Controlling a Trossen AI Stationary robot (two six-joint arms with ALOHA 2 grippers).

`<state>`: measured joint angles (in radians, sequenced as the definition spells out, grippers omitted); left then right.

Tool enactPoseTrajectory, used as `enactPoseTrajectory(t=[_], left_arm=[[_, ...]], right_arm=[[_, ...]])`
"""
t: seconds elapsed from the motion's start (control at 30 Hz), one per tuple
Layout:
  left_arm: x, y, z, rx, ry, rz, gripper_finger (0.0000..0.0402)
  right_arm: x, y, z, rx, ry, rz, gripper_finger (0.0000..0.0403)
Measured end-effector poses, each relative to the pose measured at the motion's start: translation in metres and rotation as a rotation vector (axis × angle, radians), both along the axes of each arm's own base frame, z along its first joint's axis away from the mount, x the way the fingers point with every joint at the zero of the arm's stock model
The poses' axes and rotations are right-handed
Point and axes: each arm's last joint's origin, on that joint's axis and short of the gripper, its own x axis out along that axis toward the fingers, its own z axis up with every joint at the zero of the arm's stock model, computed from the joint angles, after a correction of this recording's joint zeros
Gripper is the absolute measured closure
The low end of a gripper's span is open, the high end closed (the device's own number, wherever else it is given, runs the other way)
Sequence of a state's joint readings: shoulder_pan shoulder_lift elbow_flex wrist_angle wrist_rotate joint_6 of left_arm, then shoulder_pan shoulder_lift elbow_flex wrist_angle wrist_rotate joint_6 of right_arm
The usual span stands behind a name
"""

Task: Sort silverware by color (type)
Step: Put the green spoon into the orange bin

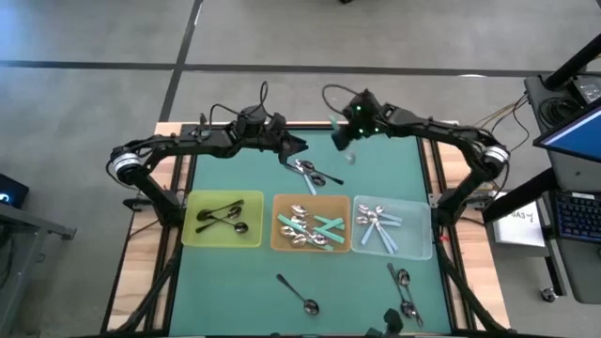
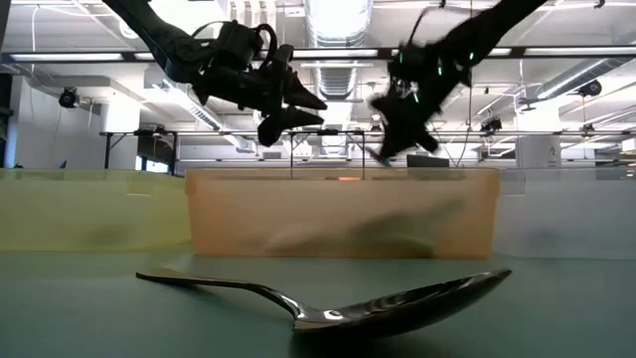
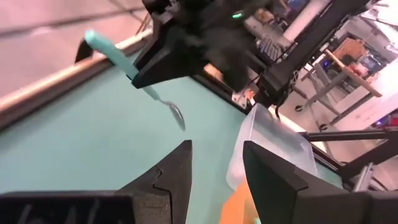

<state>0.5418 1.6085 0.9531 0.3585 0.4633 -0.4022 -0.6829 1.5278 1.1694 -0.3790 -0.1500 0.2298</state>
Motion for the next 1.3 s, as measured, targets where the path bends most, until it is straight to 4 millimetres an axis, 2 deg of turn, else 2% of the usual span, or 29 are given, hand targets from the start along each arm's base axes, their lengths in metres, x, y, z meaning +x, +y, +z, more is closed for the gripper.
enactPoseTrajectory(t=[0.13, 0.37, 0.63, 1.3], left_arm=[[0.001, 0.001, 0.007, 0.065, -0.059, 0.001, 0.0276], [0.003, 0.005, 0.019, 0.182, -0.163, 0.087, 0.0276], [0.002, 0.009, 0.021, 0.238, -0.158, 0.223, 0.0276], [0.004, 0.009, 0.026, 0.241, -0.165, 0.221, 0.028]], right_arm=[[0.014, 0.009, 0.038, -0.168, -0.247, 0.048, 0.0359], [0.033, 0.02, 0.065, -0.354, -0.492, 0.111, 0.0359], [0.045, 0.023, 0.06, -0.373, -0.528, 0.135, 0.0359], [0.061, 0.046, 0.061, -0.418, -0.55, 0.231, 0.0359]])
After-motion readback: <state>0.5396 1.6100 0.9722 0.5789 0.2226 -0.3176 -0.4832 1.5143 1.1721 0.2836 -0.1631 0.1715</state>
